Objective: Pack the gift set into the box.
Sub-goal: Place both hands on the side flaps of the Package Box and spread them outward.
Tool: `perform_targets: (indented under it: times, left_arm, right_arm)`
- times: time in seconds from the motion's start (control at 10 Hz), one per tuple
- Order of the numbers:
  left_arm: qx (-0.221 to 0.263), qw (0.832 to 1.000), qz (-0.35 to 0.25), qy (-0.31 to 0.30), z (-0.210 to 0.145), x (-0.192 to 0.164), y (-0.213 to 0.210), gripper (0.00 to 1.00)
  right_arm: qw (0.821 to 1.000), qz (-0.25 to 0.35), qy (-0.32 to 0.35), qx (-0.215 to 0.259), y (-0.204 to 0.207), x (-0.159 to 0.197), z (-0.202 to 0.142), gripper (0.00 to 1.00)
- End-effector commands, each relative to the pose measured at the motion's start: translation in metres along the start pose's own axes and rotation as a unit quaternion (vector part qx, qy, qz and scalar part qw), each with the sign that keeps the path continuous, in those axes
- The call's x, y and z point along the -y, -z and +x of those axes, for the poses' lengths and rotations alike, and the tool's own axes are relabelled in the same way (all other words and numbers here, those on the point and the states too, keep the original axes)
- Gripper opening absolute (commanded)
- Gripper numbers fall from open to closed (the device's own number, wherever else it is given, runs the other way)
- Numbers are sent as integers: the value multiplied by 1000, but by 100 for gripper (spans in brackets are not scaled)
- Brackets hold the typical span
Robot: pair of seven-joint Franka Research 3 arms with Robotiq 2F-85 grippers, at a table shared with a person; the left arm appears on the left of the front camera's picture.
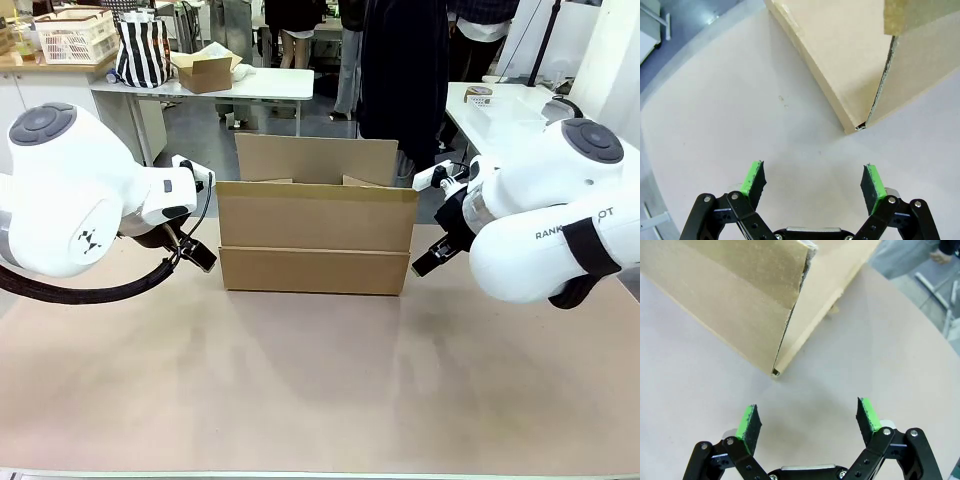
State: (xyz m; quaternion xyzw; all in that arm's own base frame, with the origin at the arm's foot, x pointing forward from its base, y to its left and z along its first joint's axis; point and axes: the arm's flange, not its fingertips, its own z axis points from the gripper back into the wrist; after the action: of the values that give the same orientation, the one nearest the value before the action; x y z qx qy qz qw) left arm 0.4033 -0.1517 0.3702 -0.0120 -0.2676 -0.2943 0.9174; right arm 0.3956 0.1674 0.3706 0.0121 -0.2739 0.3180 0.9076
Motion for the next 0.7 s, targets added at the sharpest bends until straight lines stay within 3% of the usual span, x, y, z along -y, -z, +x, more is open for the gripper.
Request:
perform_targets:
  times: [0.0, 0.2, 0.3, 0.6]
  left_arm:
    - [0, 1000, 0, 0, 0, 0, 0, 100]
    - [-80, 994, -72, -10, 17, 4, -66, 100]
    - [-91, 993, -76, -20, 20, 5, -110, 100]
    - [-14, 999, -32, 16, 0, 16, -212, 100]
  right_arm:
    - [1000, 0, 0, 0, 0, 0, 0, 100]
    - [991, 8, 99, -87, -75, 5, 14, 100]
    - [989, 0, 112, -93, -121, 2, 14, 100]
    - [996, -56, 67, -8, -222, -36, -3, 100]
